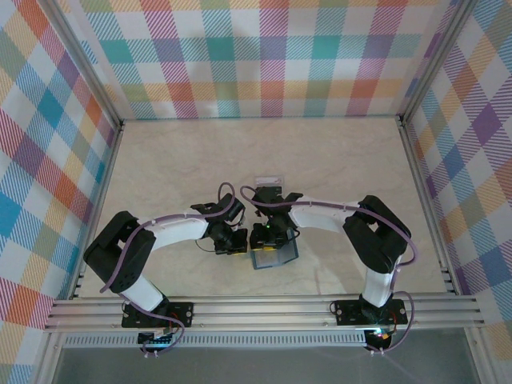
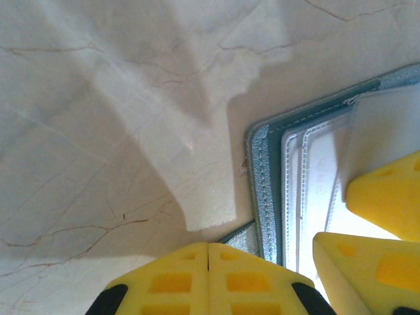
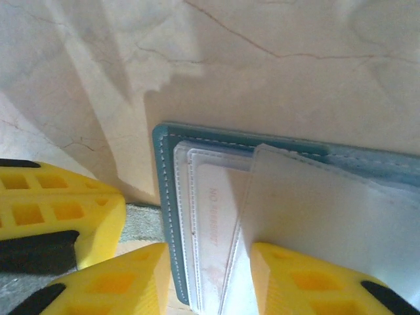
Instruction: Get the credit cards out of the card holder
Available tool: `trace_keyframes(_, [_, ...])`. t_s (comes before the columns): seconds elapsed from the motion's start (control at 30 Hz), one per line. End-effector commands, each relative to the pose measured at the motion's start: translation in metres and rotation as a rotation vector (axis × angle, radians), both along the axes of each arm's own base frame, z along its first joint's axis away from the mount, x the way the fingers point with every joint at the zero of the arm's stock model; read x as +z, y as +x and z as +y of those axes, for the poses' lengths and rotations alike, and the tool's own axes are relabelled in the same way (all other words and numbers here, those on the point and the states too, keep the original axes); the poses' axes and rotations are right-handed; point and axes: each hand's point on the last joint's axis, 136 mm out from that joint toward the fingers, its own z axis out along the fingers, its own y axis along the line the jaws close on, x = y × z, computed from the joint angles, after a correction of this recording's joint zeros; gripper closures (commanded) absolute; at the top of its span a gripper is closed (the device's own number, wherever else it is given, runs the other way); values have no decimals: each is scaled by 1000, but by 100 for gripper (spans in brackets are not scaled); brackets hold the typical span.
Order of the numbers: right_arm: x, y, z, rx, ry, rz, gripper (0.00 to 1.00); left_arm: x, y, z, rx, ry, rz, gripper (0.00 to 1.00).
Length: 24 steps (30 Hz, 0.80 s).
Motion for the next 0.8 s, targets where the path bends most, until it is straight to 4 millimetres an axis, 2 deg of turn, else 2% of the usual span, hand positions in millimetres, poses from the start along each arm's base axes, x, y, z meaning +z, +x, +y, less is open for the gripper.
trace_keyframes(0.0, [-6, -3, -26, 25, -150, -25, 56, 2, -4, 6, -1, 27, 1, 94])
trace_keyframes(0.23, [4, 7, -45, 50, -325, -110, 46, 3, -4, 5, -11, 26, 0, 94])
trace_keyframes(0.47, [6, 10, -58, 74, -414, -134, 41, 4, -4, 5, -13, 29, -2, 94])
trace_keyframes(0.57, [7, 9, -56, 79, -409, -132, 40, 4, -3, 4, -14, 28, -3, 94])
trace_keyframes(0.67, [19, 12, -50, 57, -360, -161, 42, 4, -3, 5, -12, 29, -3, 94])
trace_keyframes(0.77, [28, 6, -28, 53, -223, -143, 53, 4, -3, 6, -12, 37, -7, 94])
